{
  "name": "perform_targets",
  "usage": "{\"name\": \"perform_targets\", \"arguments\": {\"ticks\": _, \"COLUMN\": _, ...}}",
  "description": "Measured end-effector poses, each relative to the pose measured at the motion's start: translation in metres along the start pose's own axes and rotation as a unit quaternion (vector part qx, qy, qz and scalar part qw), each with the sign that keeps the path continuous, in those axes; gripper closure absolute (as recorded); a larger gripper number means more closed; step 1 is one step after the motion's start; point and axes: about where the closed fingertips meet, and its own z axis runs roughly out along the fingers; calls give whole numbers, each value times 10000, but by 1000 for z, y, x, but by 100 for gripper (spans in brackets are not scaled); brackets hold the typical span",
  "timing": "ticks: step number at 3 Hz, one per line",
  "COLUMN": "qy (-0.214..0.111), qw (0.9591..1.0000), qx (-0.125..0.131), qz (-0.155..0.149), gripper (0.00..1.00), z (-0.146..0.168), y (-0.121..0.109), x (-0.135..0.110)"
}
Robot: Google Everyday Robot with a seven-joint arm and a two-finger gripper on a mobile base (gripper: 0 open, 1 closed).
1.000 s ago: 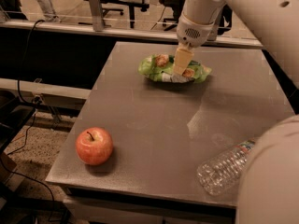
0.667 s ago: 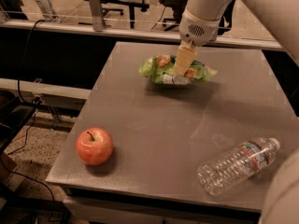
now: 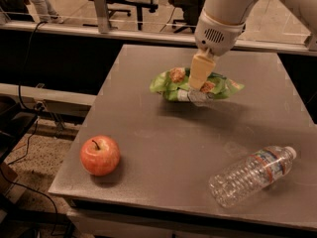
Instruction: Move green rice chip bag near water bottle
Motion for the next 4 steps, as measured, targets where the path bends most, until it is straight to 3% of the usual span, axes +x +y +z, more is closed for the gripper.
{"name": "perform_targets", "arguments": {"ticks": 2, "qy": 411, "qw": 9976, "qx": -203, "qz": 515, "gripper": 100, "z": 12, "y": 28, "x": 41}}
{"name": "perform_targets", "arguments": {"ticks": 4, "qy": 634, "qw": 9946, "qx": -339, "qz": 752, "gripper": 100, "z": 15, "y": 46, "x": 70}}
